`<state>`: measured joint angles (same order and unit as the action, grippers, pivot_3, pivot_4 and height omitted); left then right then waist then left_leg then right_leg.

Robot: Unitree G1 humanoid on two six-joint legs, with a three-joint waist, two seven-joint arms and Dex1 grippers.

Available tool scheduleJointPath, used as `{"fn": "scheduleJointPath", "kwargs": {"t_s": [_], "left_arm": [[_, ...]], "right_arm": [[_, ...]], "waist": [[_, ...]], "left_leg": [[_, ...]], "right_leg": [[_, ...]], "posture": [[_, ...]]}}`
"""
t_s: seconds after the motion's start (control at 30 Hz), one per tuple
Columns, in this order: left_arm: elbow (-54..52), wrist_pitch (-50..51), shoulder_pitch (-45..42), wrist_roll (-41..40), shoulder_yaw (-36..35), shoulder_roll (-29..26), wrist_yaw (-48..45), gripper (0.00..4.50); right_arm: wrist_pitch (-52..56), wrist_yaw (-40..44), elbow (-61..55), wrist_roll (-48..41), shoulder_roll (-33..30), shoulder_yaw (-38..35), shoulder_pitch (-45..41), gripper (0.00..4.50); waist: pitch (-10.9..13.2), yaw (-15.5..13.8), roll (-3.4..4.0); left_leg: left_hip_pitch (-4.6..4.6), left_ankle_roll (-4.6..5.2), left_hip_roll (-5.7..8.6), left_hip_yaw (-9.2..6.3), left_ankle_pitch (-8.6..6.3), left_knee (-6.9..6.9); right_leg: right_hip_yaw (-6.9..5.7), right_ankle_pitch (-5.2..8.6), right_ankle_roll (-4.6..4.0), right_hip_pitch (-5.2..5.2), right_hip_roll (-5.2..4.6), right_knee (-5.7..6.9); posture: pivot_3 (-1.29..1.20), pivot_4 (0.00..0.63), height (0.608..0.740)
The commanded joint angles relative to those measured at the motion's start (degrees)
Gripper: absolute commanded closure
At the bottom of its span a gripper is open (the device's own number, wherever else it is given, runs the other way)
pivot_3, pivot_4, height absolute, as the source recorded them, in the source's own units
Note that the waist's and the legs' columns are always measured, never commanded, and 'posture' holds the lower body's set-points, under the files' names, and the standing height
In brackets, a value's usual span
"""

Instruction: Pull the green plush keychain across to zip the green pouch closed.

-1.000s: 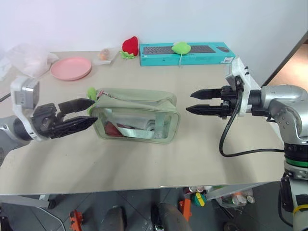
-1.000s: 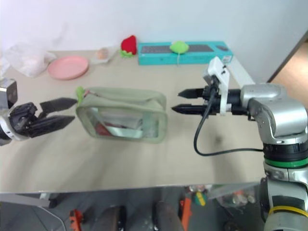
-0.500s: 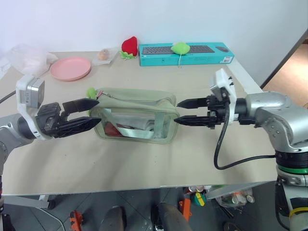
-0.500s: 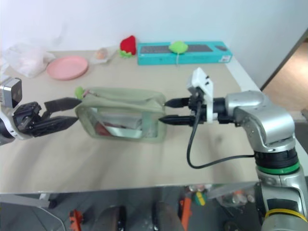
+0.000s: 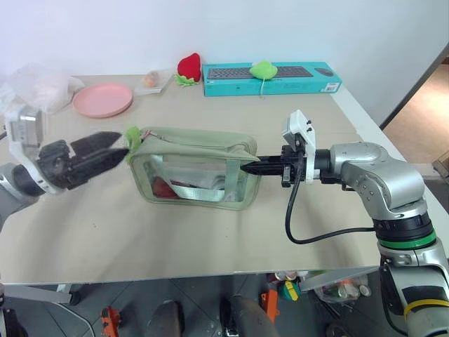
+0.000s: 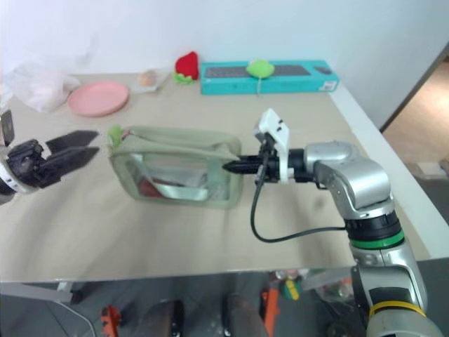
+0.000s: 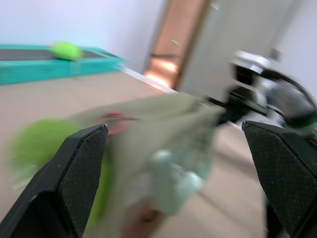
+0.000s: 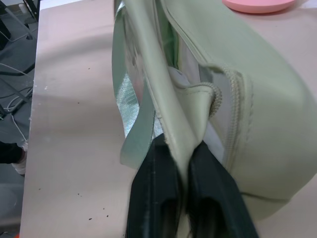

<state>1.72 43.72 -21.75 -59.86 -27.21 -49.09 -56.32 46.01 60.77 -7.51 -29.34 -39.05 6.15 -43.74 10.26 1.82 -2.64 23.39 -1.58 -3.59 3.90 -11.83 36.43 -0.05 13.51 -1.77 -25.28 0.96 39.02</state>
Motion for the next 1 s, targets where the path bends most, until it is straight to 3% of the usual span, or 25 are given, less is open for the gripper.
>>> {"fn": "scheduleJointPath", "kwargs": {"t_s": [0.03,0.83,1.0], "left_arm": [[4.82,-0.11,-1.0,1.89,-1.76,-0.26,1.61,0.0],[12.67,2.71,-7.53,7.15,4.89,7.6,-0.82,0.0],[10.7,3.97,-7.2,6.43,4.41,8.51,-1.24,1.53]], "right_arm": [[-0.81,0.01,-1.31,-0.68,-0.37,-1.65,-0.59,4.42],[0.52,-0.29,-5.15,-2.4,-1.98,-2.75,1.32,4.42],[0.91,-0.56,-5.45,-2.8,-2.41,-2.82,1.32,4.5]], "waist": [[0.0,0.01,0.0],[-0.02,0.0,-0.04],[-0.02,-0.03,-0.04]], "left_leg": [[0.0,0.0,0.0,0.01,0.0,0.0],[0.05,-0.01,0.0,0.0,0.0,0.02],[0.06,-0.01,0.01,-0.02,0.0,0.02]], "right_leg": [[0.0,0.0,0.0,0.0,-0.01,0.0],[0.0,-0.01,0.03,0.0,-0.08,0.0],[-0.01,0.0,0.03,0.0,-0.1,0.0]], "posture": [[0.0,0.15,0.74],[0.0,0.15,0.74],[0.0,0.15,0.74]]}}
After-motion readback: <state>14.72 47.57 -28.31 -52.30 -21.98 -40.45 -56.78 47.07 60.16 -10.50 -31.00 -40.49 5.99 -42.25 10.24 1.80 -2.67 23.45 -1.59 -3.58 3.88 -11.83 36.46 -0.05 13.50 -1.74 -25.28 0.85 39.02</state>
